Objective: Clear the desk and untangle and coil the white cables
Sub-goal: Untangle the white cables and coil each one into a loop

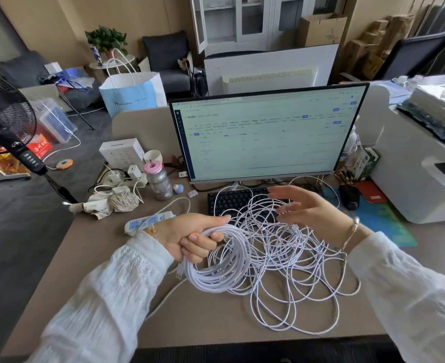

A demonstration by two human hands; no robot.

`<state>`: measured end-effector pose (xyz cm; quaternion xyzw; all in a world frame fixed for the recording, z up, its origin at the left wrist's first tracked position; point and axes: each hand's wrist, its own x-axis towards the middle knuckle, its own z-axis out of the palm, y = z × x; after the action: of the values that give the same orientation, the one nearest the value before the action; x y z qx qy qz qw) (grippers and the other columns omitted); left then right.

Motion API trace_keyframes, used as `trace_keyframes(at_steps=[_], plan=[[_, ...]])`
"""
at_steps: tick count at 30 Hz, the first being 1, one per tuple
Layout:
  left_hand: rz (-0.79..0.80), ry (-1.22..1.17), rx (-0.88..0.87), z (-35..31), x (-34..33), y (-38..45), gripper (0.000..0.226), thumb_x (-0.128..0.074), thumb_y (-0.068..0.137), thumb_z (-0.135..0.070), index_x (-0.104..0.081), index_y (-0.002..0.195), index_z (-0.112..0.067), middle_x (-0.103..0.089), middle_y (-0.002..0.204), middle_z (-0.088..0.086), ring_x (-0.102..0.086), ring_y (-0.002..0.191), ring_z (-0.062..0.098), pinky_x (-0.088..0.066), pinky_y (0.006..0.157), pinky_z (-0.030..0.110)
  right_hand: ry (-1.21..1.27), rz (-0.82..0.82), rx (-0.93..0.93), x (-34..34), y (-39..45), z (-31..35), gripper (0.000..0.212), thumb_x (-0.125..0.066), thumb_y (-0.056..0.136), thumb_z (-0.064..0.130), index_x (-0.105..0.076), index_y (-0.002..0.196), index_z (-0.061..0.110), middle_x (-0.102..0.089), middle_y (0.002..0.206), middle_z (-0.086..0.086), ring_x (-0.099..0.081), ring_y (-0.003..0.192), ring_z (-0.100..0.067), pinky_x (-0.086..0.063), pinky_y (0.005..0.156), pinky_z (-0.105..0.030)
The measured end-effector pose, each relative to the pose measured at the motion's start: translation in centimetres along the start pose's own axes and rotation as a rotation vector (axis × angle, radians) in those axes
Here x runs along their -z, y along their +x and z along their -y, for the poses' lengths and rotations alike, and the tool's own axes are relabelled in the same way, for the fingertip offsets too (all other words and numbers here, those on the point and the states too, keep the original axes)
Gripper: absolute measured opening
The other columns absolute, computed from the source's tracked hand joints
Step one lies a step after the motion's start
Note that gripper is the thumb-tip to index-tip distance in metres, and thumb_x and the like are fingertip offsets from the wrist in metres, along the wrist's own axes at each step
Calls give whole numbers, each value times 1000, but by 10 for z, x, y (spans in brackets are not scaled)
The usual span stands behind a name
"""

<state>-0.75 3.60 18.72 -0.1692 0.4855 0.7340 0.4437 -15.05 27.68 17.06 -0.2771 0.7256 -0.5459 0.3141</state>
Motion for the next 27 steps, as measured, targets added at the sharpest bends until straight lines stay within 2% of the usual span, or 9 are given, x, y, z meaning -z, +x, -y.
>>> trace_keyframes(at_steps=[2, 5, 8, 12, 15, 18, 22, 25, 27], plan=[[-45, 27, 5, -4, -6, 0, 53, -35, 89, -57, -49, 57, -18, -31, 31, -9, -26, 23, 1, -20, 28, 13, -283, 69, 135, -16, -5, 8, 49, -72, 81, 3, -62, 120, 30, -66, 103, 21, -62, 81, 10, -46, 66, -9], [-35, 20, -38, -8, -8, -2, 52, -36, 90, -57, -48, 59, -18, -31, 32, -10, -26, 24, 0, -18, 29, 14, -469, 199, 255, -39, -6, 8, 32, -73, 83, 12, -70, 113, 21, -71, 98, 15, -65, 86, 6, -48, 73, -9], [-55, 30, -67, -11, -8, -7, 43, -52, 87, -51, -48, 60, -17, -31, 33, -10, -24, 25, 0, -18, 30, 15, -352, 185, 222, -46, -5, -1, 20, -71, 85, 11, -72, 105, 10, -75, 88, 2, -70, 79, -10, -56, 77, -22], [-156, -10, -193, -8, -5, -6, 39, -58, 87, -40, -46, 57, -17, -29, 33, -10, -23, 24, 0, -14, 30, 14, -157, 29, 148, -44, -7, -6, 6, -71, 83, 9, -71, 88, 12, -74, 78, -7, -72, 72, -25, -60, 73, -38], [-63, -189, -255, -6, -6, 4, 37, -65, 84, -36, -46, 58, -16, -31, 32, -9, -26, 24, 0, -18, 29, 14, 16, -99, 93, -52, -10, -7, 6, -71, 82, 2, -70, 83, 9, -72, 77, -11, -73, 69, -27, -60, 70, -43], [-59, -308, -276, -5, -8, 16, 40, -56, 90, -37, -45, 58, -15, -31, 31, -9, -28, 23, 2, -19, 28, 14, 61, -186, 59, -61, -12, -16, 5, -73, 81, 6, -69, 84, 7, -71, 74, -7, -72, 68, -26, -60, 68, -47], [-82, -277, -227, -7, -10, 30, 41, -49, 92, -39, -44, 58, -16, -29, 31, -9, -28, 22, 2, -16, 30, 15, -299, -229, 57, -52, -18, -26, 29, -79, 76, 27, -62, 99, 21, -69, 83, 4, -67, 73, -17, -57, 67, -29], [43, -135, -132, -14, -16, 39, 40, -59, 87, -42, -45, 60, -17, -32, 31, -9, -29, 23, 1, -17, 31, 14, -317, -128, 64, -43, -21, -23, 70, -83, 69, 33, -48, 130, 26, -56, 118, 10, -55, 107, -8, -48, 90, -26], [146, -35, -78, -19, -24, 47, 41, -66, 84, -44, -47, 60, -18, -35, 32, -9, -31, 24, 1, -21, 31, 14, -227, -18, 60, -42, -21, -19, 79, -83, 67, 33, -45, 136, 24, -57, 127, 10, -53, 117, -4, -44, 101, -28]])
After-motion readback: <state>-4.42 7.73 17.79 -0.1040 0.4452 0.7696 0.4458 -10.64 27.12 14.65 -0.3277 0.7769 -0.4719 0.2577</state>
